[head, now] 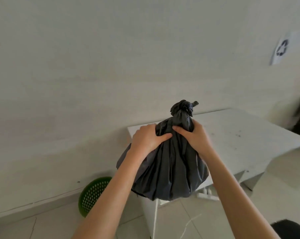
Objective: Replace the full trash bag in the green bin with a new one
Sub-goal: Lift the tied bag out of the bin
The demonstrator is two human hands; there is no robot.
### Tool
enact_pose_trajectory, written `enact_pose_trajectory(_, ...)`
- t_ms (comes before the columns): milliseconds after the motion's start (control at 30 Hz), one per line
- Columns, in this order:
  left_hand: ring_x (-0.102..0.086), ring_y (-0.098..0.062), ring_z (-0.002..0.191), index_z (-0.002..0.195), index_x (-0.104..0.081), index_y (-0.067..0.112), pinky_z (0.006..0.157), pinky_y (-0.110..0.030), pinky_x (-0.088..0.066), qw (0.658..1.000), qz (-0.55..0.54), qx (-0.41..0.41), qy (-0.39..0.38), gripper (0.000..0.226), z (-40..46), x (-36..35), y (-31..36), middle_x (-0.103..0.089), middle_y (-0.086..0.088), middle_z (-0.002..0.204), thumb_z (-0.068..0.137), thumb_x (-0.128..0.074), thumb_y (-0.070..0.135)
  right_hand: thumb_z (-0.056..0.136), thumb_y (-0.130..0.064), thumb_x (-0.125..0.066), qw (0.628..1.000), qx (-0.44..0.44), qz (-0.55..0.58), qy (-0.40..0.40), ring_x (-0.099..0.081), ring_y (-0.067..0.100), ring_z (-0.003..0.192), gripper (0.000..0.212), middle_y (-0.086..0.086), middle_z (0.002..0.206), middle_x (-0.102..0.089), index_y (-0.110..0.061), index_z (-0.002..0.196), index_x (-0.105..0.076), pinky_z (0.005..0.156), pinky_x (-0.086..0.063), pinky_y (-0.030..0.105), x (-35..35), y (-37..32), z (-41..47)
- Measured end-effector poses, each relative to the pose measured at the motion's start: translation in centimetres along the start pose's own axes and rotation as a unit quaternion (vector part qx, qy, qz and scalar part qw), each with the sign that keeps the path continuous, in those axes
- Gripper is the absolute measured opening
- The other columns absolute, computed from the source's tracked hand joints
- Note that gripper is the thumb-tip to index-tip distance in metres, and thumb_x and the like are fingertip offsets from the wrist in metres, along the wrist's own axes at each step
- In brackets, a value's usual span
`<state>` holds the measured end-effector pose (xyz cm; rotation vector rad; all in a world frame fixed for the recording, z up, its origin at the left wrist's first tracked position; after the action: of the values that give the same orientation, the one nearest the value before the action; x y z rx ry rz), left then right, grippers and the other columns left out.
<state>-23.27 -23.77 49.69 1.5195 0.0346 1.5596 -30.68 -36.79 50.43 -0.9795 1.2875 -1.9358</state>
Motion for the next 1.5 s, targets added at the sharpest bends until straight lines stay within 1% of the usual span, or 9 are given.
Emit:
enact_pose_trajectory(67, -0.063, -0.025, 0.099, 0.11, -0.063, 0.024, 0.087, -0.041, -0.05, 0.999, -0.025, -0.025, -0.019, 0.062, 0.1, -2.8, 4.8, -0.07, -0.003, 0.105, 0.067, -0.05, 0.067, 0.082, -0.018, -0.067, 0.999, -0.007, -0.018, 0.033, -0.06, 0.017, 0.095, 0.035, 0.005, 0.105, -0.064, -0.007, 0.114, -0.058, 0.081, -0.047, 0.027, 5.6, 0.2, -1.1)
enact_pose_trajectory(167, -0.063, -0.025, 0.094, 0.101, -0.064, 0.016, 0.082, -0.037, -0.05, 0.997, -0.051, -0.045, -0.048, 0.046, 0.2, -7.6, 10.7, -0.069, -0.005, 0.1, 0.078, -0.057, 0.055, 0.082, -0.018, -0.067, 0.996, -0.033, -0.047, 0.073, -0.061, 0.024, 0.101, 0.04, 0.01, 0.11, -0.064, -0.003, 0.117, -0.054, 0.089, -0.05, 0.036, 13.0, 1.6, -2.5)
enact_pose_trajectory(367, -0.061, -0.024, 0.08, 0.08, -0.055, 0.011, 0.064, -0.03, -0.042, 0.987, -0.105, -0.08, -0.092, 0.033, 2.1, -15.9, 19.8, -0.061, -0.001, 0.076, 0.081, -0.06, 0.043, 0.082, -0.017, -0.066, 0.982, -0.06, -0.069, 0.166, -0.06, 0.026, 0.101, 0.038, 0.003, 0.1, -0.061, -0.006, 0.116, -0.053, 0.089, -0.048, 0.037, 24.4, 4.9, -3.6)
enact_pose_trajectory(467, -0.061, -0.027, 0.082, 0.082, -0.055, 0.012, 0.068, -0.033, -0.045, 0.983, -0.114, -0.103, -0.096, 0.026, 4.1, -18.8, 23.3, -0.064, -0.005, 0.081, 0.081, -0.061, 0.038, 0.082, -0.019, -0.066, 0.972, -0.07, -0.08, 0.21, -0.058, 0.021, 0.097, 0.04, 0.002, 0.101, -0.06, -0.007, 0.118, -0.052, 0.085, -0.047, 0.033, 28.6, 6.4, -3.4)
enact_pose_trajectory(800, -0.054, -0.022, 0.072, 0.077, -0.051, 0.011, 0.059, -0.028, -0.038, 0.964, -0.179, -0.136, -0.139, 0.019, 15.3, -28.4, 30.2, -0.054, 0.002, 0.068, 0.08, -0.065, 0.024, 0.081, -0.018, -0.066, 0.953, -0.105, -0.112, 0.26, -0.058, 0.019, 0.096, 0.034, -0.001, 0.098, -0.06, -0.011, 0.113, -0.055, 0.081, -0.043, 0.027, 39.3, 12.8, 5.3)
enact_pose_trajectory(1033, -0.063, -0.026, 0.089, 0.11, -0.051, 0.012, 0.079, -0.033, -0.05, 0.951, -0.178, -0.184, -0.172, 0.03, 23.2, -34.4, 34.6, -0.065, -0.006, 0.094, 0.083, -0.062, 0.022, 0.083, -0.022, -0.064, 0.921, -0.133, -0.176, 0.321, -0.058, 0.026, 0.1, 0.029, 0.005, 0.1, -0.064, -0.013, 0.11, -0.059, 0.092, -0.046, 0.039, 45.4, 17.5, 11.7)
enact_pose_trajectory(1167, -0.058, -0.022, 0.073, 0.104, -0.051, 0.01, 0.061, -0.02, -0.044, 0.938, -0.191, -0.211, -0.196, 0.019, 25.7, -37.9, 35.9, -0.059, -0.001, 0.08, 0.086, -0.056, 0.013, 0.093, -0.026, -0.048, 0.874, -0.225, -0.331, 0.275, -0.046, 0.032, 0.113, 0.037, 0.015, 0.117, -0.052, -0.009, 0.125, -0.047, 0.1, -0.04, 0.041, 47.1, 19.9, 13.4)
enact_pose_trajectory(1300, -0.049, -0.006, 0.061, 0.093, -0.049, 0.009, 0.051, -0.008, -0.042, 0.922, -0.243, -0.21, -0.218, 0.008, 28.5, -40.7, 37.3, -0.055, 0.001, 0.075, 0.087, -0.054, 0.006, 0.092, -0.015, -0.047, 0.872, -0.228, -0.323, 0.287, -0.051, 0.032, 0.111, 0.03, 0.016, 0.116, -0.056, -0.005, 0.12, -0.048, 0.098, -0.043, 0.041, 48.9, 20.9, 15.3)
enact_pose_trajectory(1500, -0.05, -0.005, 0.067, 0.089, -0.047, 0.011, 0.055, -0.006, -0.042, 0.893, -0.309, -0.213, -0.25, 0.011, 33.3, -45.8, 41.4, -0.052, 0.005, 0.074, 0.086, -0.057, 0.008, 0.091, -0.009, -0.048, 0.868, -0.215, -0.283, 0.348, -0.056, 0.029, 0.108, 0.032, 0.015, 0.114, -0.061, -0.005, 0.123, -0.047, 0.086, -0.04, 0.03, 54.8, 21.4, 19.1)
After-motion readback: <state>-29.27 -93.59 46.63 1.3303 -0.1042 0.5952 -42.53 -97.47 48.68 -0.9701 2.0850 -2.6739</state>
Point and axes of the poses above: each hand's wrist, its own z-axis towards the middle knuckle, its own x-axis out of the back of the hand, y = z × x, the point moved 5 cm from there along z, towards the middle knuckle
